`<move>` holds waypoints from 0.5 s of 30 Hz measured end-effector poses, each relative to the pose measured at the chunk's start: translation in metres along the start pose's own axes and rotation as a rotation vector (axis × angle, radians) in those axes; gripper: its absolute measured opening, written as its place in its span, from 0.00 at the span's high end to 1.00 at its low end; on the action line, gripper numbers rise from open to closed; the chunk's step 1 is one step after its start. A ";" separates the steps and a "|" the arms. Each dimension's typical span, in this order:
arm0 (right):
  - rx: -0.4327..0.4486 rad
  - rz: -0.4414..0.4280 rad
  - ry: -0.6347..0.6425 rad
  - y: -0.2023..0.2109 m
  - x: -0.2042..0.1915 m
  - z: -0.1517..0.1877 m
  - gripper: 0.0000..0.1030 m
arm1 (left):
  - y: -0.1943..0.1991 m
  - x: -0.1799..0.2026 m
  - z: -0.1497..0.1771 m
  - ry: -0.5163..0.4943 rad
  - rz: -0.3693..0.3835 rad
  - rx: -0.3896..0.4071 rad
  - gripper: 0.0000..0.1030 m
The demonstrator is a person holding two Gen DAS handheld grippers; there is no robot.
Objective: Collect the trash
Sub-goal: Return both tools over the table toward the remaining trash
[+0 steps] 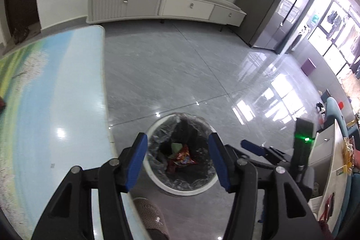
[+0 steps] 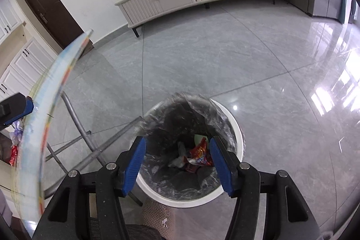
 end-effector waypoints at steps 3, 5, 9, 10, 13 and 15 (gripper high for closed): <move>0.033 -0.012 0.020 0.015 -0.018 -0.008 0.45 | 0.023 -0.020 -0.002 0.006 -0.052 0.038 0.47; 0.056 -0.024 0.041 0.025 -0.033 -0.014 0.45 | 0.041 -0.035 -0.001 0.012 -0.084 0.064 0.47; 0.105 -0.067 0.092 0.049 -0.074 -0.028 0.45 | 0.081 -0.067 0.005 0.020 -0.145 0.110 0.47; 0.120 -0.080 0.111 0.056 -0.087 -0.032 0.45 | 0.096 -0.079 0.007 0.026 -0.168 0.130 0.47; 0.155 -0.121 0.159 0.072 -0.122 -0.041 0.45 | 0.127 -0.106 0.015 0.042 -0.221 0.168 0.47; 0.171 -0.156 0.192 0.081 -0.148 -0.045 0.45 | 0.150 -0.129 0.024 0.059 -0.264 0.194 0.47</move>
Point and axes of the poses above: each gripper's, at about its wrist camera, not at the fingertips, and y roughly against the way its jaws point, x to its right, z to its underside, the point moved 10 cm from there along -y, roughly the way its jaws point, and after that the axes turned 12 degrees about z, right-handed, at the moved point
